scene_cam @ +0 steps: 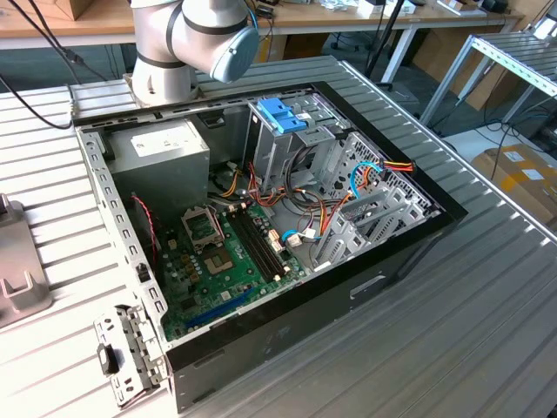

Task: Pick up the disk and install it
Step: 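Pick up the disk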

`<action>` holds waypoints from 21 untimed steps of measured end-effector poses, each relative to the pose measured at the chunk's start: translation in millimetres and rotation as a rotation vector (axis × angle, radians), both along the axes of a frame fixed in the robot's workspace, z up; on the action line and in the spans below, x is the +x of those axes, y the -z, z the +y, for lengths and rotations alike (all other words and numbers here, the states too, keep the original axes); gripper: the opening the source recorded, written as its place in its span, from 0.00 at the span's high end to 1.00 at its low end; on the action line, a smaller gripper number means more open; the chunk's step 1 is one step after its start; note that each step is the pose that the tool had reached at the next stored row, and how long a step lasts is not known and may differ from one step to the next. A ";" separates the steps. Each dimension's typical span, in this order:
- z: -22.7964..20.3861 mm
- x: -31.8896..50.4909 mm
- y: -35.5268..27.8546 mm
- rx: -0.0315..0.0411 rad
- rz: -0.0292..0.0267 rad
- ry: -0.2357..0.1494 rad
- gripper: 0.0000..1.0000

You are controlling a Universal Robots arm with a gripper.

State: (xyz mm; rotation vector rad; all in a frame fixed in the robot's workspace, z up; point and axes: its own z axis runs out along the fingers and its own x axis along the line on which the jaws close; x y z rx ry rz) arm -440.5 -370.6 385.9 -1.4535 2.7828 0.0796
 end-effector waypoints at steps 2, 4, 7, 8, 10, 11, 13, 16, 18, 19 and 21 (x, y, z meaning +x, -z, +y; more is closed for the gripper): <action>0.0 0.0 0.0 0.0000 -0.0001 -0.007 0.89; 0.0 0.0 0.0 0.0000 -0.0001 -0.015 0.89; 0.0 0.0 0.0 0.0000 -0.0001 -0.025 0.89; 0.0 0.0 0.0 0.0000 -0.0001 -0.028 0.89; 0.0 0.0 0.1 0.0000 -0.0001 -0.040 0.89; 0.0 0.0 0.0 0.0000 -0.0001 -0.043 0.89; 0.0 0.0 0.0 0.0000 -0.0001 -0.050 0.89; 0.0 0.0 0.0 0.0000 -0.0001 -0.061 0.89; 0.0 0.0 0.0 0.0000 0.0000 -0.069 0.89; 0.0 0.0 0.0 0.0000 -0.0001 -0.071 0.89; 0.0 0.0 0.0 0.0000 0.0000 -0.078 0.89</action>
